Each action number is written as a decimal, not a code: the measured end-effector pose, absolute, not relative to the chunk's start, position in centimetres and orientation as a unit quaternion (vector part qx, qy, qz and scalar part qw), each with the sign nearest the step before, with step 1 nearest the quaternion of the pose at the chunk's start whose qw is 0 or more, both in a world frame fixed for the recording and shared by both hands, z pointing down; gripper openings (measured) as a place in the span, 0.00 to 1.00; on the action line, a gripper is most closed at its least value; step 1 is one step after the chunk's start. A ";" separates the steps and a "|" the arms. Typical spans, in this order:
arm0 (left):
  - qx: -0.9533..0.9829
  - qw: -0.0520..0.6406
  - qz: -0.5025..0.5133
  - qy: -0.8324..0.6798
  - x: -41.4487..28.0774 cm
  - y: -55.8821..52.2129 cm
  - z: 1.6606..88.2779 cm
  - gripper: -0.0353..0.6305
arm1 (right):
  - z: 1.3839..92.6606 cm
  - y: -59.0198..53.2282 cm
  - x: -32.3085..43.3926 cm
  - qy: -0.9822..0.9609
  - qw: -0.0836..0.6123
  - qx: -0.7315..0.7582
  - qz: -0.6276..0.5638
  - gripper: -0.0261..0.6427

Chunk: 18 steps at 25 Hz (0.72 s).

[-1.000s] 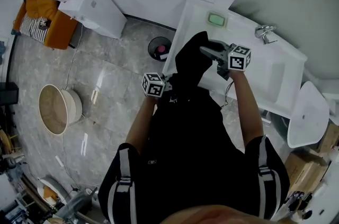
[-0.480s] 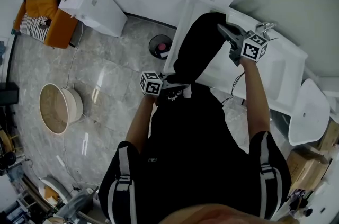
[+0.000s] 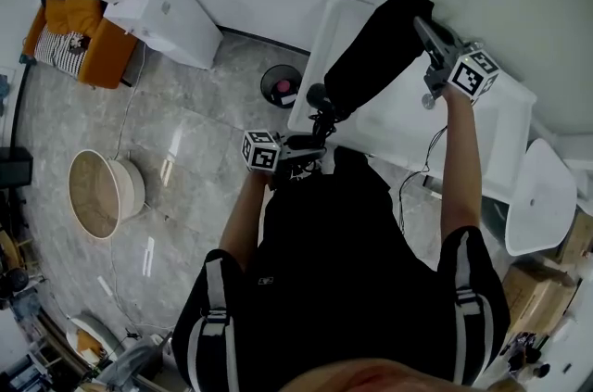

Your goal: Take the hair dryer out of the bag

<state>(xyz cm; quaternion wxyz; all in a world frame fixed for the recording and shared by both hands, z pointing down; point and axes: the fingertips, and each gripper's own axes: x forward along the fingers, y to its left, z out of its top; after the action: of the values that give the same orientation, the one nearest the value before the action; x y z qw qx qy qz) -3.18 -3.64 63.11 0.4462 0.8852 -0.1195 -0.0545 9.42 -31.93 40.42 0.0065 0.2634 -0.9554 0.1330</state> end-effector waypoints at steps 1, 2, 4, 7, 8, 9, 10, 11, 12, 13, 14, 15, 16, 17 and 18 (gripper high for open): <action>0.884 0.447 -0.055 -0.122 -3.4 -3.6 63.2 0.35 | 39.9 -32.0 9.6 -0.956 0.005 0.264 0.128 0.15; 0.883 0.448 -0.057 -0.125 -3.6 -3.6 63.2 0.35 | 39.4 -32.0 9.6 -0.957 0.005 0.264 0.123 0.15; 0.881 0.450 -0.060 -0.132 -4.1 -3.6 63.3 0.35 | 38.6 -31.9 9.6 -0.959 0.001 0.258 0.116 0.15; 0.879 0.450 -0.064 -0.145 -4.7 -3.6 63.6 0.35 | 38.6 -31.5 9.5 -0.962 0.004 0.252 0.108 0.15; 0.878 0.450 -0.066 -0.149 -5.0 -3.7 63.6 0.35 | 38.8 -31.4 9.4 -0.961 0.004 0.253 0.109 0.15; 0.877 0.449 -0.069 -0.154 -5.2 -3.9 63.6 0.35 | 39.1 -31.2 9.4 -0.961 0.003 0.254 0.112 0.15; 0.877 0.448 -0.073 -0.159 -5.5 -4.0 63.5 0.35 | 39.4 -31.0 9.3 -0.960 0.002 0.255 0.115 0.15; 0.876 0.448 -0.077 -0.164 -5.9 -4.2 63.5 0.35 | 40.0 -30.7 9.1 -0.960 0.007 0.254 0.117 0.15; 0.874 0.447 -0.081 -0.170 -6.2 -4.3 63.4 0.35 | 40.8 -30.2 8.7 -0.961 0.019 0.252 0.117 0.15; 0.873 0.447 -0.084 -0.177 -6.5 -4.5 63.4 0.35 | 41.9 -29.6 8.2 -0.961 0.035 0.248 0.116 0.15; 0.871 0.447 -0.087 -0.183 -6.9 -4.7 63.4 0.35 | 43.1 -28.9 7.7 -0.961 0.051 0.243 0.118 0.15; 0.870 0.446 -0.090 -0.189 -7.3 -4.9 63.4 0.35 | 44.4 -28.3 7.2 -0.961 0.063 0.238 0.124 0.15; 0.870 0.445 -0.094 -0.193 -7.7 -5.2 63.3 0.35 | 45.7 -27.6 6.7 -0.961 0.071 0.231 0.133 0.15; 0.869 0.443 -0.099 -0.196 -8.2 -5.5 63.1 0.35 | 46.9 -26.9 6.1 -0.961 0.077 0.225 0.142 0.15; 0.869 0.442 -0.104 -0.198 -8.6 -5.8 62.9 0.35 | 48.1 -26.2 5.6 -0.960 0.084 0.219 0.151 0.15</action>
<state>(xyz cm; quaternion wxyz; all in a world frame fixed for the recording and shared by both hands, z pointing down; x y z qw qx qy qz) -8.58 -5.81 62.93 0.4416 0.8689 -0.1981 -0.1036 5.59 -26.19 48.14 0.0835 0.2191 -0.9603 0.1510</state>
